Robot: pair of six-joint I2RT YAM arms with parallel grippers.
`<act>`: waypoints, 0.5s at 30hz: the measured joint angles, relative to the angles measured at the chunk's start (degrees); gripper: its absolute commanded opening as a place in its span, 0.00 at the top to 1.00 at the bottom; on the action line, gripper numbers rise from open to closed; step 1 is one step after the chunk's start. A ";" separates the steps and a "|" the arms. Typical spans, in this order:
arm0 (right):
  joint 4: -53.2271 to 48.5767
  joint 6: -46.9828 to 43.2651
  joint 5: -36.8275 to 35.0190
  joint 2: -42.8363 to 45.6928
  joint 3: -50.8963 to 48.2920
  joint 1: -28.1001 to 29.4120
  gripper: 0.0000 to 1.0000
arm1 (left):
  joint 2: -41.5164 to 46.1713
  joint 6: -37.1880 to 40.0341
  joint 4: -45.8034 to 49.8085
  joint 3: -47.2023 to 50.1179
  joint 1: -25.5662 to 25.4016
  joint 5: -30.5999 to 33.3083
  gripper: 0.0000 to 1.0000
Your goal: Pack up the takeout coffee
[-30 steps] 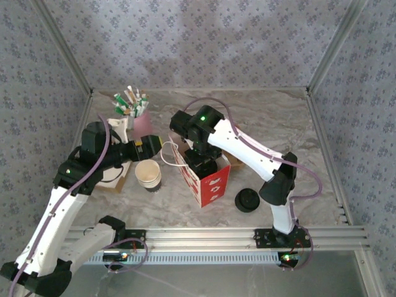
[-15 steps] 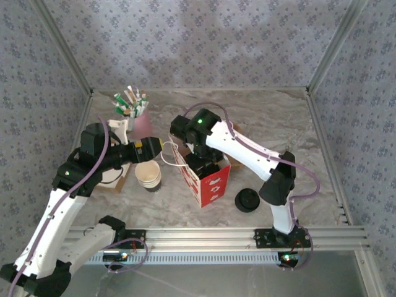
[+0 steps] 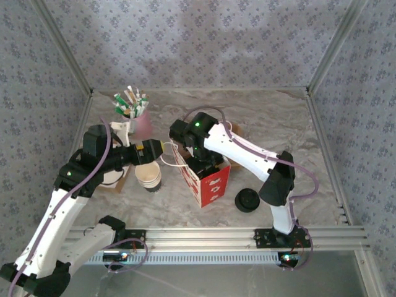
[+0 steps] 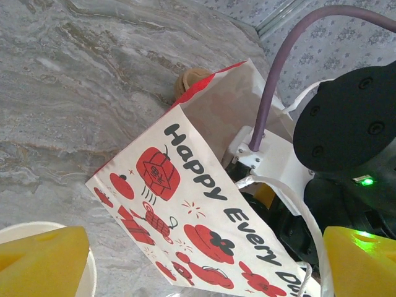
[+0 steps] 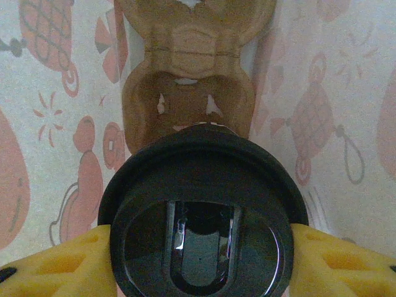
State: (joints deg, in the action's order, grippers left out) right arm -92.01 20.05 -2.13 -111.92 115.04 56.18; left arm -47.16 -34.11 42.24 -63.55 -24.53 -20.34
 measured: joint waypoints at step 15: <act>0.22 0.00 0.70 0.17 -2.99 0.09 0.39 | 2.16 -1.09 0.04 -0.02 -0.76 0.02 0.00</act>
State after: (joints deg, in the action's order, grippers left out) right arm -91.79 20.05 -1.43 -111.74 112.05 56.27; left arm -44.99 -35.20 42.28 -63.57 -25.30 -20.32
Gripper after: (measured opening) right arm 0.612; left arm 0.993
